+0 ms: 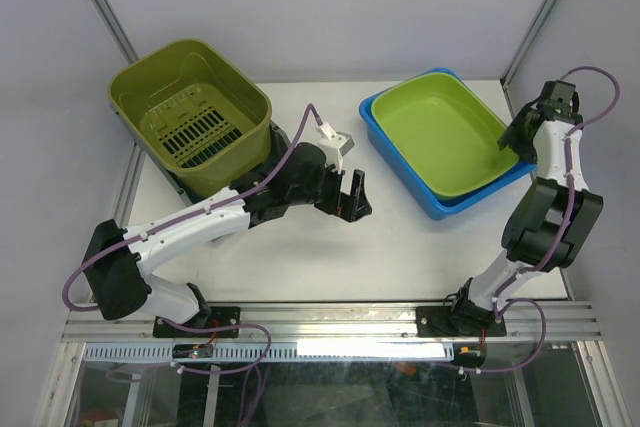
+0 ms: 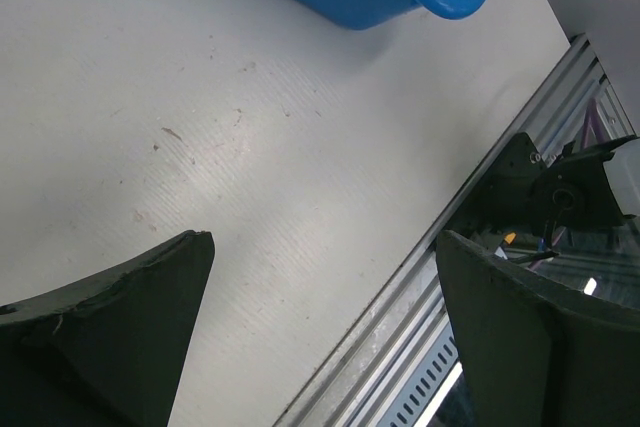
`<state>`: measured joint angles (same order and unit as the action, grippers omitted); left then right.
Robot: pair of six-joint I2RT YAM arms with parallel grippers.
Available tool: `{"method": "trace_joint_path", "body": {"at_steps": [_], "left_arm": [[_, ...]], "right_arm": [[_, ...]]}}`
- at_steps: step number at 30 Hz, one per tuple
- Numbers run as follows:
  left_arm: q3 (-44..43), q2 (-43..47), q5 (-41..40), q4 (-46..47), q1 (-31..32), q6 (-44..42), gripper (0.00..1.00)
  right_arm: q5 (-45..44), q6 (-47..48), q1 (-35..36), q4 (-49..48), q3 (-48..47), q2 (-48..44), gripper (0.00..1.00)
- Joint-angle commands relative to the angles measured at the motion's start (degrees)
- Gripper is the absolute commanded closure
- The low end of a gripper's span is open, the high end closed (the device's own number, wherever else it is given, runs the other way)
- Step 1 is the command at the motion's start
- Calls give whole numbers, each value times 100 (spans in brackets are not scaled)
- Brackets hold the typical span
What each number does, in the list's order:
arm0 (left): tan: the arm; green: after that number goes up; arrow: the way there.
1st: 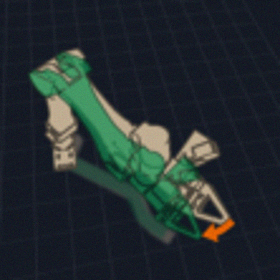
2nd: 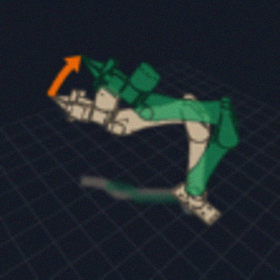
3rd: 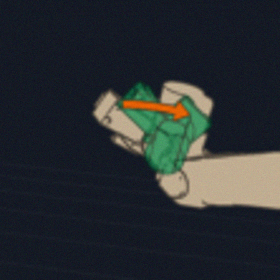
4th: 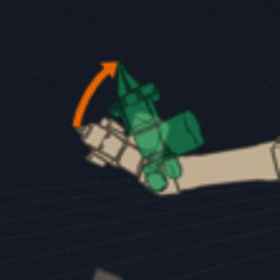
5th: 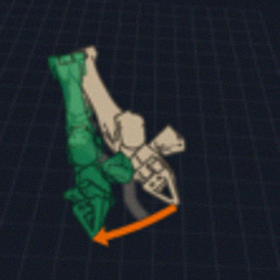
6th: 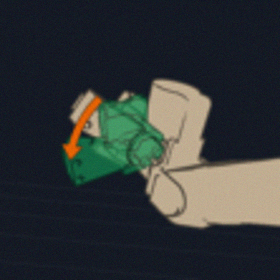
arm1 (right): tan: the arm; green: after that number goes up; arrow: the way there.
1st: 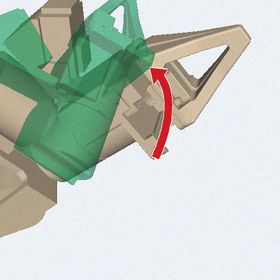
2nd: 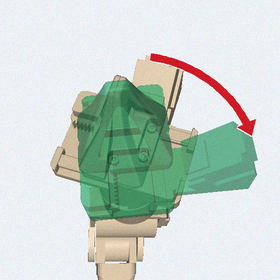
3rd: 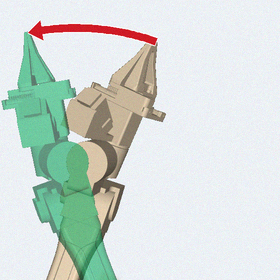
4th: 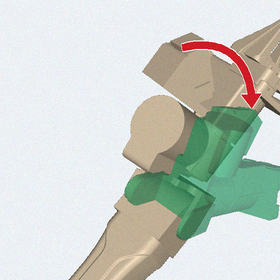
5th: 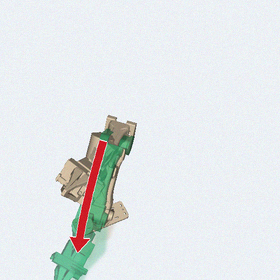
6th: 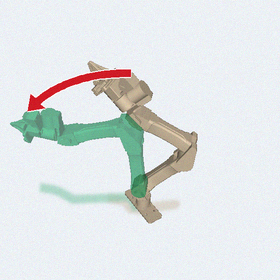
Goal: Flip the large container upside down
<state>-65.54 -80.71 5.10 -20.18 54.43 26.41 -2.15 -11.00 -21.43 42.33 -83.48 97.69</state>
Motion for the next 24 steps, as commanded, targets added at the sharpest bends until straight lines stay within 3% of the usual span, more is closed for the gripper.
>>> {"method": "trace_joint_path", "body": {"at_steps": [1, 6, 11, 24], "left_arm": [[-62, 72, 90, 190, 67, 33, 1], [-37, 146, 52, 190, 60, 13, 1], [-176, 198, 62, 190, 59, 21, 1], [-1354, 498, -40, -291, 58, -132, 1]], "right_arm": [[286, -200, -51, -73, 93, -354, 50], [500, -276, -107, -92, 209, -583, 64], [509, -291, -116, 69, 87, -965, 100], [1032, -486, -120, 286, -178, -2567, 100]]}}
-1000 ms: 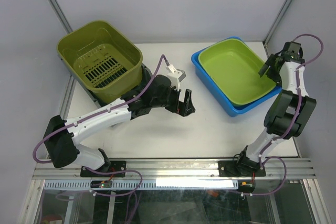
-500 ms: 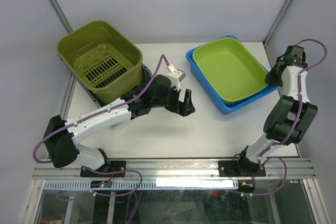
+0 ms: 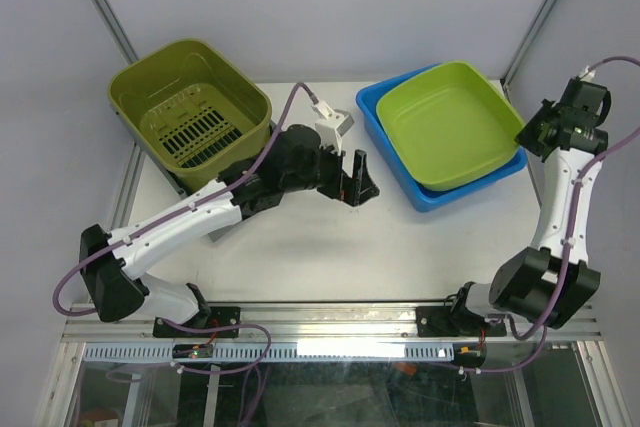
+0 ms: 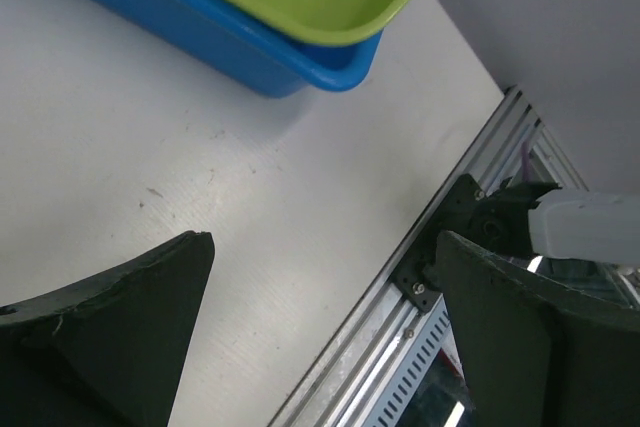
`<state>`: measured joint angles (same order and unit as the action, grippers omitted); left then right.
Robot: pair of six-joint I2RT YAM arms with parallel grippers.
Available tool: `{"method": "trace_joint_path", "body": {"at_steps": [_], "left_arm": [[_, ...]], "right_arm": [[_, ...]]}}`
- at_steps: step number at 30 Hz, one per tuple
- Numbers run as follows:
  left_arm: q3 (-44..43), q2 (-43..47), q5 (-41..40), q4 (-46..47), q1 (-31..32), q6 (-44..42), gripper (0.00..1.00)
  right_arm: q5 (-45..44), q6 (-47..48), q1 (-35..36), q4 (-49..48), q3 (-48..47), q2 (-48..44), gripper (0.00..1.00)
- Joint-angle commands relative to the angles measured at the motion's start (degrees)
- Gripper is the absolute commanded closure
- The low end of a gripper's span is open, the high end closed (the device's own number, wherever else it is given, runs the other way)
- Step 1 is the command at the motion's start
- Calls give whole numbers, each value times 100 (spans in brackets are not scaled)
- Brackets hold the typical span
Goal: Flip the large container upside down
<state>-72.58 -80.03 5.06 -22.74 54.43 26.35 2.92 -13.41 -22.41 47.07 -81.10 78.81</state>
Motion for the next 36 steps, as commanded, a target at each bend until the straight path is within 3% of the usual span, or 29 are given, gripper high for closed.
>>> {"method": "trace_joint_path", "body": {"at_steps": [1, 11, 19, 25, 32, 36], "left_arm": [[-774, 466, -75, -99, 58, -156, 1], [-1498, 724, -347, -433, 53, -415, 1], [-1987, 875, -687, -752, 53, -443, 1], [-2316, 1084, -1017, -933, 50, -557, 1], [-2358, 1179, -1146, -995, 53, -589, 1], [-2313, 1012, -981, -971, 52, -512, 1]], "right_arm": [[555, -265, -18, -151, -456, -804, 100], [580, -211, -17, 518, -1200, -1567, 100], [2029, -694, 52, 655, -1354, -1987, 100], [2541, -1221, 513, 563, -516, -2595, 100], [3110, -1272, 979, 909, 954, -3389, 100], [3163, -940, 1201, 1333, 1285, -3616, 100]]}}
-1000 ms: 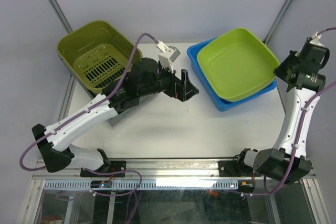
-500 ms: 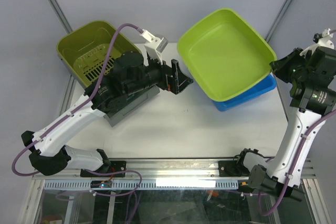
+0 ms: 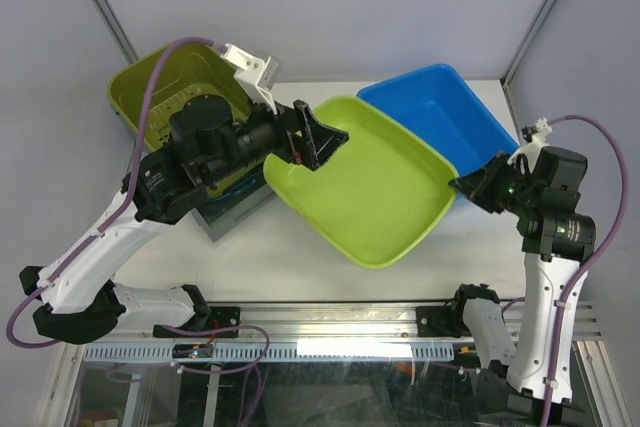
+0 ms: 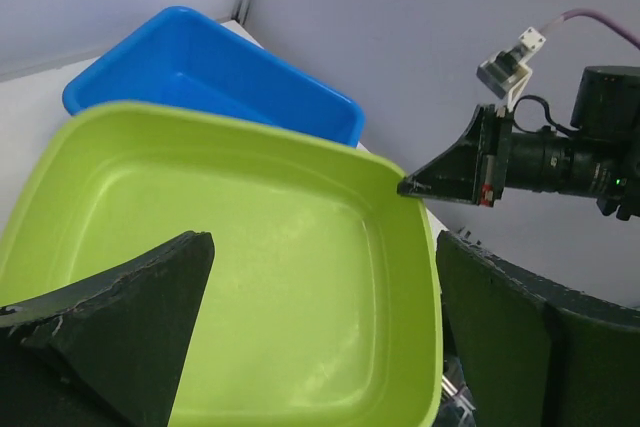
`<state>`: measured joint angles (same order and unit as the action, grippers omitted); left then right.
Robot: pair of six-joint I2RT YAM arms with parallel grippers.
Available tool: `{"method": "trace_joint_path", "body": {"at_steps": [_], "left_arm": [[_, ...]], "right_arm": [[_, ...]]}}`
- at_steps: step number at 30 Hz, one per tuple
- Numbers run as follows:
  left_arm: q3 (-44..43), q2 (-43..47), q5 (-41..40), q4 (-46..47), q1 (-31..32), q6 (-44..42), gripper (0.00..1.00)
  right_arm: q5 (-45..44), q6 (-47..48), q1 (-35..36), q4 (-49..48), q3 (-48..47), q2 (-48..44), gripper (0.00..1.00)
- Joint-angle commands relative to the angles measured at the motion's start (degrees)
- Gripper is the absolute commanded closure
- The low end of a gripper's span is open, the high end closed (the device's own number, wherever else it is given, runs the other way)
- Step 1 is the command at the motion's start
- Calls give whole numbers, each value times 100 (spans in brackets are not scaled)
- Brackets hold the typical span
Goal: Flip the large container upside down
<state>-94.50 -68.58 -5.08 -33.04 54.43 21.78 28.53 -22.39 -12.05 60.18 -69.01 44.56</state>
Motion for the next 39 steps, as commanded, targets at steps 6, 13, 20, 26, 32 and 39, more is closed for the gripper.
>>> {"method": "trace_joint_path", "body": {"at_steps": [6, 13, 20, 26, 32, 39], "left_arm": [[148, -376, 251, 198, 56, 56, 1], [767, -464, 508, 412, 58, 309, 1], [1461, -691, 961, 839, 58, 629, 1], [1991, -993, 1228, 1192, 59, 805, 1], [2367, -1088, 1213, 1251, 65, 776, 1], [2776, -1138, 1287, 1247, 58, 857, 1]], "right_arm": [[528, -42, 318, 162, 579, -445, 100], [344, -40, 463, 160, 1529, -823, 100], [41, -92, 502, -51, 2061, -791, 69], [-504, -111, 507, -373, 1928, -351, 43], [-1068, -506, 506, -1182, 1995, 296, 43], [-717, -1077, 609, -2875, 2441, 1028, 43]]}}
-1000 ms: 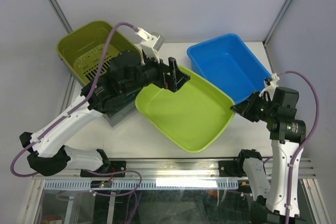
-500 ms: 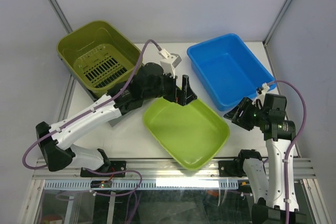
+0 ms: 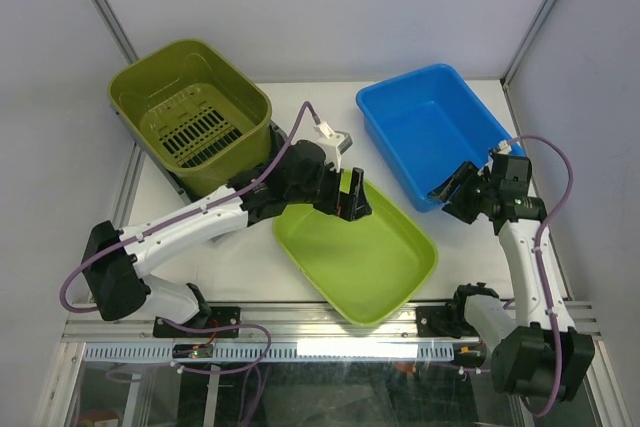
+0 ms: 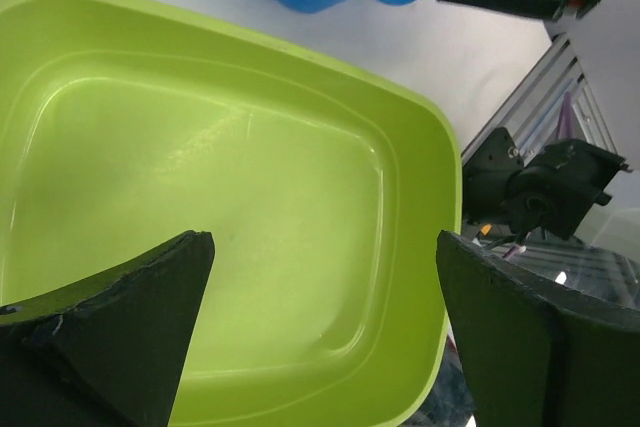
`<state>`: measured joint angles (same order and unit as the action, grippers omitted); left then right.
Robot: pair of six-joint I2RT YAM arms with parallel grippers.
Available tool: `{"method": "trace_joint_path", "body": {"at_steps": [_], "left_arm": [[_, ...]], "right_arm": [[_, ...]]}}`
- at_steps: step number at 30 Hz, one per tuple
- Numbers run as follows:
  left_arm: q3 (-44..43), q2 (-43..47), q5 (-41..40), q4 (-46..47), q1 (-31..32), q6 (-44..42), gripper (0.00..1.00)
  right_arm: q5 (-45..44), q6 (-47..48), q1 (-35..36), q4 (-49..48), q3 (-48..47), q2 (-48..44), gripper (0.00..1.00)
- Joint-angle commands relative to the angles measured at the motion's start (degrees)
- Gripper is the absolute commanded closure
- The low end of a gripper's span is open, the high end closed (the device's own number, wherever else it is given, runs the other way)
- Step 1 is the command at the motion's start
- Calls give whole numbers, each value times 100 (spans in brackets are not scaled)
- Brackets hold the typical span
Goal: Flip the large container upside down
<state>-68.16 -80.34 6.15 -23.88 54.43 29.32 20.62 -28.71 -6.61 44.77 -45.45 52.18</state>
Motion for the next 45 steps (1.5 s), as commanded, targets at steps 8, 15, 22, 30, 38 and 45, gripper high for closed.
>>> {"method": "trace_joint_path", "body": {"at_steps": [8, 15, 22, 30, 38, 45], "left_arm": [[197, -112, 193, 353, 58, 52, 1], [18, -307, 236, 289, 59, -101, 1], [-17, -303, 244, 280, 59, -113, 1], [-321, -194, 154, 150, -116, -82, 1], [-699, 714, -446, -236, -279, 176, 1], [-584, 1110, -805, -417, -284, 181, 1]], "right_arm": [[-99, -1246, 68, -2645, 6, 1400, 43], [-1208, -1727, -12, -2622, -498, 2008, 44], [-1787, -1434, -966, -1932, -750, 2067, 44], [-2074, -314, 616, -2081, -1523, 1297, 26], [-1861, 60, 2569, -2169, -3381, 3600, 30], [-1747, 224, 2972, -1672, -5556, 5784, 44]]}}
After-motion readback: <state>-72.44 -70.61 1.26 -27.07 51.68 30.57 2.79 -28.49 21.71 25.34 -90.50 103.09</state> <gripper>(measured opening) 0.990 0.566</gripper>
